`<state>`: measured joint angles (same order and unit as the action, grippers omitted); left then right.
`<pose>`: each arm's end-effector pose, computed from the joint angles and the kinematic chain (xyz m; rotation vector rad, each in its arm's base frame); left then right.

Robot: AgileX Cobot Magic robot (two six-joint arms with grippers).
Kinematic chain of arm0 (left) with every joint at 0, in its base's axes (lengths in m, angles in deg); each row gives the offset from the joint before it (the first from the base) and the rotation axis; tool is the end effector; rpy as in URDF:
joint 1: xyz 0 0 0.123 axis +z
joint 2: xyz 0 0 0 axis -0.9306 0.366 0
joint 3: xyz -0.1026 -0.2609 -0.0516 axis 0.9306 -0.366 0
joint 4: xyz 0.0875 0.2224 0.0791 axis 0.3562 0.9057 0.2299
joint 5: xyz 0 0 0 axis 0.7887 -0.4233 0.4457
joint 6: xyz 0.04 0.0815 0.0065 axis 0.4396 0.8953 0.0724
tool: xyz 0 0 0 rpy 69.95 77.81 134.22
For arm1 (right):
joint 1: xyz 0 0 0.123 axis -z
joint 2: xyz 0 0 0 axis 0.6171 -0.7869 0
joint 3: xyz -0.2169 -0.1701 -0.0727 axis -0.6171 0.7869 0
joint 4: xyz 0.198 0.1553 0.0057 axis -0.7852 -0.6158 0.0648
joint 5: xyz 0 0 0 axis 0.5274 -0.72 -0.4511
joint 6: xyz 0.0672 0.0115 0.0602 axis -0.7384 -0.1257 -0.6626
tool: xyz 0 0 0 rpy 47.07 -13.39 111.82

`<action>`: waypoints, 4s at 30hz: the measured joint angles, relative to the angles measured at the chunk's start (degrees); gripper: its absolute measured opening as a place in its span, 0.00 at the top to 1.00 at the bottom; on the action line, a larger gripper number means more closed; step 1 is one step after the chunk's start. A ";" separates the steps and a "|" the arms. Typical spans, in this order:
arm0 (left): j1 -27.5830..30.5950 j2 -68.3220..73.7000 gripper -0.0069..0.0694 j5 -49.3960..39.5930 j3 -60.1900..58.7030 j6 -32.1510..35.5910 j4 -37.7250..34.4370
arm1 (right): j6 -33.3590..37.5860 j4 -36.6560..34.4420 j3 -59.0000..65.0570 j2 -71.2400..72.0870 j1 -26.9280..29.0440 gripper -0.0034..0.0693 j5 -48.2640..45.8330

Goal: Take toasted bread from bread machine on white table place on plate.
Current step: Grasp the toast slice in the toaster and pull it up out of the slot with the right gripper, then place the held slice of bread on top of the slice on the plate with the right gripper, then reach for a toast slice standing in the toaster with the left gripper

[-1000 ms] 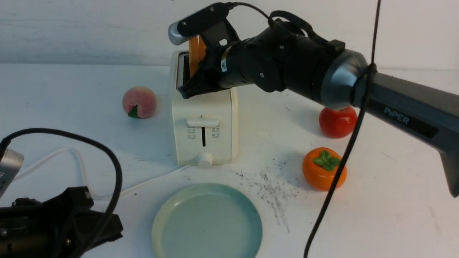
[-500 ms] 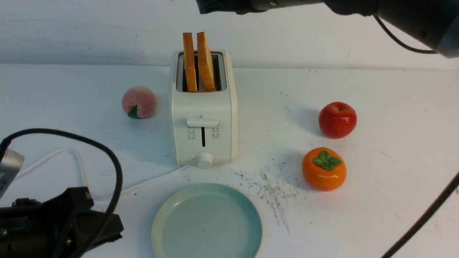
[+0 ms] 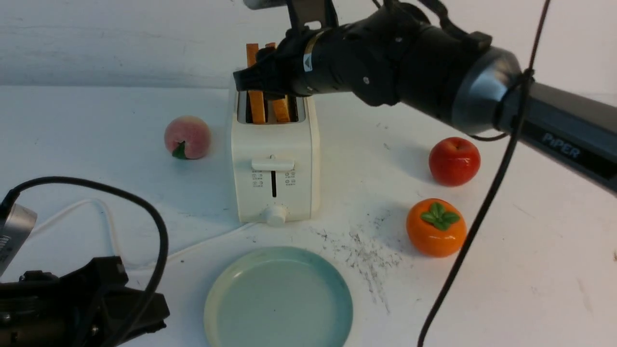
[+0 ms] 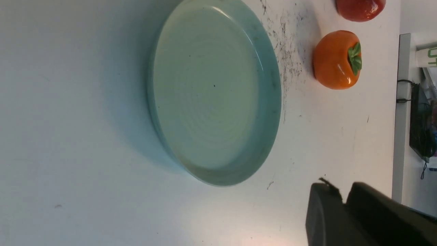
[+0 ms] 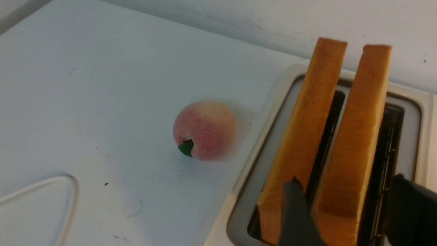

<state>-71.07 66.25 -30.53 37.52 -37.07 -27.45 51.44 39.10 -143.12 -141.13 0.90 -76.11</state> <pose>0.1424 -0.0549 0.2618 -0.5976 2.3300 -1.0652 0.4047 0.2974 0.3283 -0.4530 1.9838 0.4182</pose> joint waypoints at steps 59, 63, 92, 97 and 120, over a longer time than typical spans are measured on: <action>0.00 0.00 0.72 -1.88 0.00 0.00 4.32 | 6.07 9.69 8.02 32.66 2.67 0.82 -47.73; 0.00 0.00 0.72 -1.22 0.00 0.00 4.39 | 7.06 -3.42 19.69 36.20 2.67 0.82 -47.49; 0.00 0.00 0.69 0.48 0.00 0.00 4.86 | 58.74 -81.02 44.62 10.38 2.67 0.73 -13.56; 0.00 0.00 0.69 0.54 0.00 0.00 4.97 | 62.69 -79.98 44.62 9.86 2.67 0.45 -12.77; 0.00 0.80 0.73 -2.07 8.85 0.00 5.11 | 39.60 -37.58 36.88 26.53 7.02 0.24 -23.87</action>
<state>-71.07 67.05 -32.60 46.37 -37.07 -22.34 91.04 1.52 -106.24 -114.60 7.92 -99.98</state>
